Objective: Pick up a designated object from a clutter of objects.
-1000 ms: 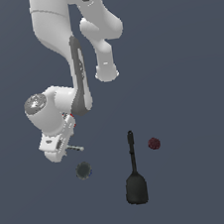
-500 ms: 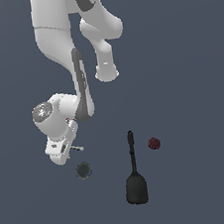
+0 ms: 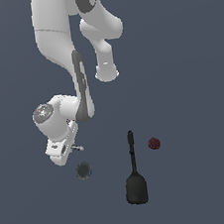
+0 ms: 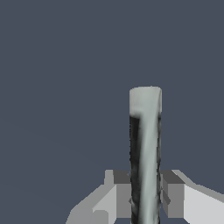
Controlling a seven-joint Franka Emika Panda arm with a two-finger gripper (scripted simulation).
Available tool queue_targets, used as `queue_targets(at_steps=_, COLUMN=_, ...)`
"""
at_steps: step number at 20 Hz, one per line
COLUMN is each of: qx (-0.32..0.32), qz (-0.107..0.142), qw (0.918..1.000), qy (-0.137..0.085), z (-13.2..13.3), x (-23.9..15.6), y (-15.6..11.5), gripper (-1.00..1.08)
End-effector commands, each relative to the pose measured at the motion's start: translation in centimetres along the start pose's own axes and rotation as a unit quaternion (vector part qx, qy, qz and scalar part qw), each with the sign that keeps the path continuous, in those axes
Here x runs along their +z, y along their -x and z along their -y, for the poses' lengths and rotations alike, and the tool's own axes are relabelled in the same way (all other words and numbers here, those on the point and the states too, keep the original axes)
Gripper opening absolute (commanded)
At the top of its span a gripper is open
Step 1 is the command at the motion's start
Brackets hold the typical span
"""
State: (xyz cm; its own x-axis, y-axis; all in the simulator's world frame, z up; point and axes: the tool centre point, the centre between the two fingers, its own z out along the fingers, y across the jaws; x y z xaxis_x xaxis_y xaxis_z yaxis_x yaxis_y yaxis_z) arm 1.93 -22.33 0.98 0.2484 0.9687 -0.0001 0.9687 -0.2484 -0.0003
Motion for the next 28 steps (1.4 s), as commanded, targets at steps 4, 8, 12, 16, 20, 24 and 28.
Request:
queue_targets(at_steps=4, qx=0.000, qz=0.000, qw=1.0000, qy=0.000, z=0.0, x=0.0, y=0.0, gripper=-1.00)
queue_targets(at_steps=8, qx=0.000, qz=0.000, qw=1.0000, qy=0.000, z=0.1, x=-0.3, y=-0.2, gripper=-1.00)
queue_targets(at_steps=12, qx=0.000, qz=0.000, qw=1.0000, qy=0.000, z=0.5, x=-1.3, y=-1.0, gripper=-1.00)
queue_targets(at_steps=16, qx=0.000, qz=0.000, qw=1.0000, qy=0.000, z=1.1, x=-2.9, y=-2.2, gripper=-1.00)
queue_targets(at_steps=20, qx=0.000, qz=0.001, qw=1.0000, qy=0.000, z=1.9, x=-5.3, y=-3.9, gripper=-1.00)
queue_targets(at_steps=24, qx=0.000, qz=0.001, qw=1.0000, qy=0.000, z=3.1, x=-8.3, y=-6.2, gripper=-1.00)
queue_targets(at_steps=28, qx=0.000, qz=0.002, qw=1.0000, qy=0.000, z=4.3, x=-11.8, y=-8.9, gripper=-1.00)
